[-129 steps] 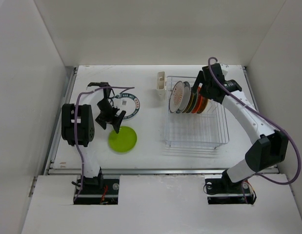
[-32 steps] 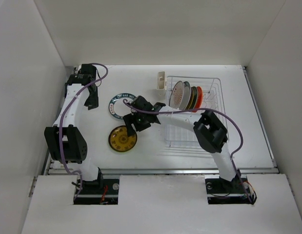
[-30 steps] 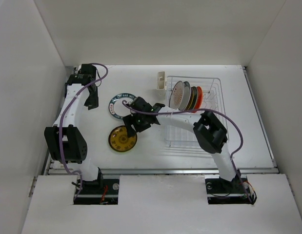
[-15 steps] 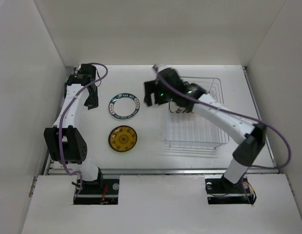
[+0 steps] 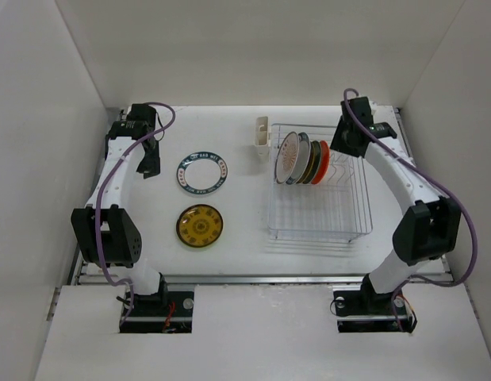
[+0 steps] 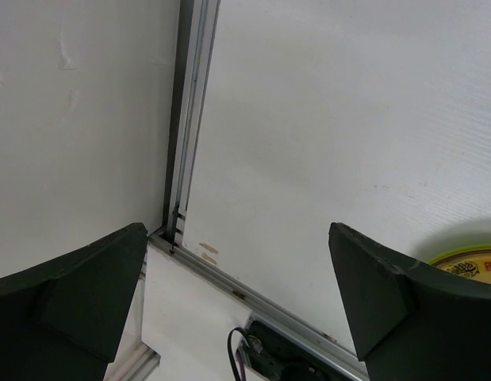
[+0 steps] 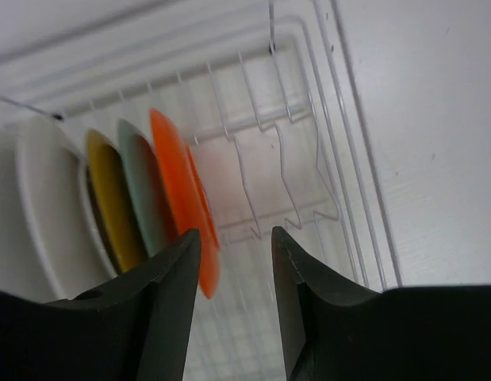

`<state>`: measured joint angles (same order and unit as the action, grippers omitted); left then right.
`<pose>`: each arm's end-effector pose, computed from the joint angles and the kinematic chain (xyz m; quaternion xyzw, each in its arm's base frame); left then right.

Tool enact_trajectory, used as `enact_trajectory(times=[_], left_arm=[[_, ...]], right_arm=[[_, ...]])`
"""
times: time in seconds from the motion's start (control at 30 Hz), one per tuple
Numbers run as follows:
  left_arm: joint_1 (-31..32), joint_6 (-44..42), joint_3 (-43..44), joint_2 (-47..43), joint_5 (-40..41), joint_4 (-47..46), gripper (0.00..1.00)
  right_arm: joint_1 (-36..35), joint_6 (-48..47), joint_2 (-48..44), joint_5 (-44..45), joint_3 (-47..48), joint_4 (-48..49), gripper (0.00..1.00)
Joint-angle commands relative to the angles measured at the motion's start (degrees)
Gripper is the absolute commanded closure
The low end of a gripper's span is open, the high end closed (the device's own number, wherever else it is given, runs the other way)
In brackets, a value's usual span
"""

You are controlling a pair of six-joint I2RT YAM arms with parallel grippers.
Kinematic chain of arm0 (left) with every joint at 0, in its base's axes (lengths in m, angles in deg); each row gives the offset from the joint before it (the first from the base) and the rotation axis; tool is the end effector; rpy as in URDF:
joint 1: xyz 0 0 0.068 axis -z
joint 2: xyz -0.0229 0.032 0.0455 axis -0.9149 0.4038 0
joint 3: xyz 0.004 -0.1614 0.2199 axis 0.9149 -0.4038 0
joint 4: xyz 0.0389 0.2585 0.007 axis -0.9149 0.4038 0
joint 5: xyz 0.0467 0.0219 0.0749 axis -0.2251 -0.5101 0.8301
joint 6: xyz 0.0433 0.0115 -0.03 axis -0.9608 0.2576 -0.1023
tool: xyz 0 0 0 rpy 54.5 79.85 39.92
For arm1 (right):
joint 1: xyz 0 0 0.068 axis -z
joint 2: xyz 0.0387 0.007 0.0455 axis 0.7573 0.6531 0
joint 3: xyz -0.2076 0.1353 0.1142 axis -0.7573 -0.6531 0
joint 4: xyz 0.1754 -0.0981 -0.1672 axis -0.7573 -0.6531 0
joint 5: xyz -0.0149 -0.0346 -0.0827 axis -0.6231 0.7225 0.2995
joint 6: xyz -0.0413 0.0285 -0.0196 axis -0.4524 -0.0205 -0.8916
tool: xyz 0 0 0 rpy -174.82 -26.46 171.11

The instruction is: Unload the plates from the dish rack

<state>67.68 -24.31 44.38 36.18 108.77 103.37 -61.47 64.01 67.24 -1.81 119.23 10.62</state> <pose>0.3314 0.0087 0.3280 -0.0574 0.9375 0.2405 0.2449 0.3519 0.0644 0.3472 0.1697 0.8969 -0.0214 0.4079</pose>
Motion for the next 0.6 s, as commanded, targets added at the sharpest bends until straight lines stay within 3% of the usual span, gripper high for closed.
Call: enact_trajectory(times=[0.0,0.33,0.57], left_arm=[[0.00,-0.23,0.92,-0.58,0.19,1.30,0.02],[0.00,-0.23,-0.22,-0.58,1.95,0.78,0.02],[0.00,-0.23,-0.75,-0.05,3.00,0.78,0.02]], right_arm=[[-0.14,-1.00,-0.05,-3.93,-3.60,4.94,0.53],[0.39,-1.52,5.31,-5.69,-3.60,6.37,0.52],[0.39,-1.52,0.32,2.57,-1.68,2.15,0.53]])
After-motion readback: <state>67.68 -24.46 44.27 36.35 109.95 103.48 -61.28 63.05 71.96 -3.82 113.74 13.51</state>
